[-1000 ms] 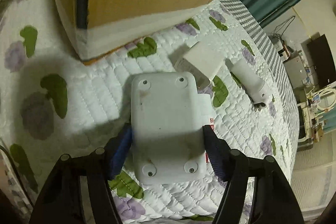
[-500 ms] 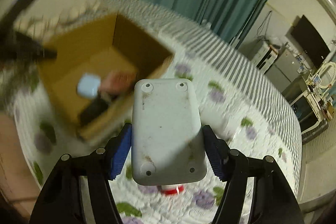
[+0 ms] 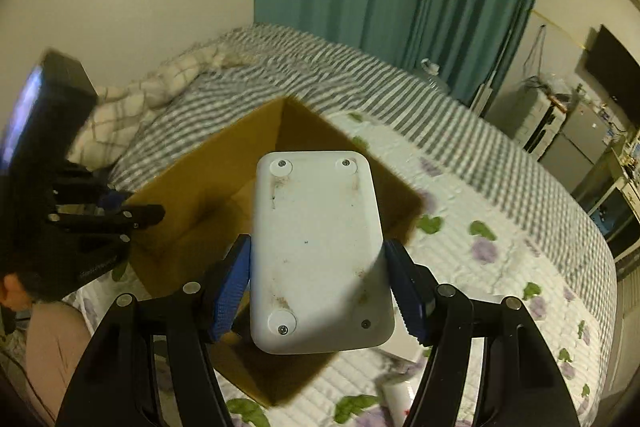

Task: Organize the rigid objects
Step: 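Carry the white plastic case into the box and release it, then grasp the red-capped white bottle with the right gripper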

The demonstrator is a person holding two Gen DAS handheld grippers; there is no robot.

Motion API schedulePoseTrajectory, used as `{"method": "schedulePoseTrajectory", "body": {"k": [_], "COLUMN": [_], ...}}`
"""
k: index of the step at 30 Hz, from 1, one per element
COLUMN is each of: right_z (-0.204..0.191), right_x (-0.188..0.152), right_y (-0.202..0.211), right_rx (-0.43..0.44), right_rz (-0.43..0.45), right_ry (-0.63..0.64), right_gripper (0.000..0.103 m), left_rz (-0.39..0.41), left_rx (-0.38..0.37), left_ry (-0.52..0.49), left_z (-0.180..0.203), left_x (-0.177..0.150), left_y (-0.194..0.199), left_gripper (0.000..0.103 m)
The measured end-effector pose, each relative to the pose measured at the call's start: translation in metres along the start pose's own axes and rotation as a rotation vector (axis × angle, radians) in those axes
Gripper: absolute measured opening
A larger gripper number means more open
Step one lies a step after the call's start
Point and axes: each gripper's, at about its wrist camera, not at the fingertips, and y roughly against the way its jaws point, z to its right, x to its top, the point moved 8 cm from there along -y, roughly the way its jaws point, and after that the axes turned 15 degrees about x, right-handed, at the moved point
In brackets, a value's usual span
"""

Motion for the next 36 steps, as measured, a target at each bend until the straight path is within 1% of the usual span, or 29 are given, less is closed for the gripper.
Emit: {"method": "schedulePoseTrajectory", "body": {"k": [6, 8, 12, 13, 15, 16, 17, 18, 19, 20, 24, 26, 28, 31, 33, 36], "right_z": [0.009, 0.01, 0.01, 0.009, 0.006, 0.005, 0.004, 0.005, 0.008, 0.01, 0.032, 0.051, 0.072, 0.102, 0.114, 0.121], "right_x": [-0.013, -0.017, -0.023, -0.025, -0.025, -0.023, -0.019, -0.014, -0.009, -0.004, 0.004, 0.003, -0.005, -0.03, -0.05, -0.08], "right_y": [-0.036, -0.043, -0.048, -0.049, -0.048, -0.046, -0.04, -0.032, -0.021, -0.013, 0.024, 0.042, 0.055, 0.06, 0.054, 0.045], "right_rx": [0.016, 0.02, 0.013, 0.018, 0.053, 0.077, 0.1, 0.1, 0.085, 0.072, -0.016, -0.064, -0.097, -0.145, -0.148, -0.142], "right_rz": [-0.064, -0.087, -0.105, -0.108, -0.098, -0.091, -0.076, -0.044, -0.004, 0.024, 0.102, 0.129, 0.137, 0.095, 0.038, -0.039], "right_ry": [-0.056, -0.07, -0.066, -0.066, -0.078, -0.09, -0.108, -0.118, -0.116, -0.107, -0.066, -0.081, -0.121, -0.175, -0.193, -0.19], "right_gripper": [0.066, 0.066, 0.066, 0.065, 0.06, 0.06, 0.065, 0.071, 0.083, 0.085, 0.086, 0.086, 0.086, 0.086, 0.086, 0.086], "left_rz": [-0.002, -0.003, -0.003, -0.003, -0.003, -0.003, -0.006, -0.005, -0.006, -0.006, -0.009, -0.011, -0.011, -0.009, -0.012, -0.014], "left_rx": [-0.015, -0.015, -0.014, -0.014, -0.015, -0.014, -0.023, -0.014, -0.016, -0.018, -0.019, -0.02, -0.013, -0.003, -0.003, -0.002], "left_ry": [-0.008, -0.008, -0.004, -0.002, -0.003, -0.005, -0.008, -0.008, -0.008, -0.007, -0.006, -0.002, 0.0, -0.003, 0.0, 0.005], "left_z": [-0.001, -0.001, -0.002, -0.002, -0.003, -0.002, -0.002, -0.002, -0.002, -0.002, -0.003, -0.003, -0.002, -0.001, 0.0, -0.001], "left_x": [-0.001, -0.001, 0.0, 0.0, 0.0, 0.0, -0.001, -0.002, -0.002, -0.002, -0.002, -0.002, -0.002, -0.003, -0.002, -0.002], "left_y": [0.0, 0.0, -0.001, -0.001, -0.001, -0.001, -0.002, -0.002, -0.002, -0.001, -0.001, -0.001, -0.001, -0.002, -0.002, -0.002], "left_gripper": [0.009, 0.009, 0.009, 0.009, 0.009, 0.009, 0.01, 0.01, 0.01, 0.01, 0.01, 0.01, 0.01, 0.01, 0.01, 0.01]}}
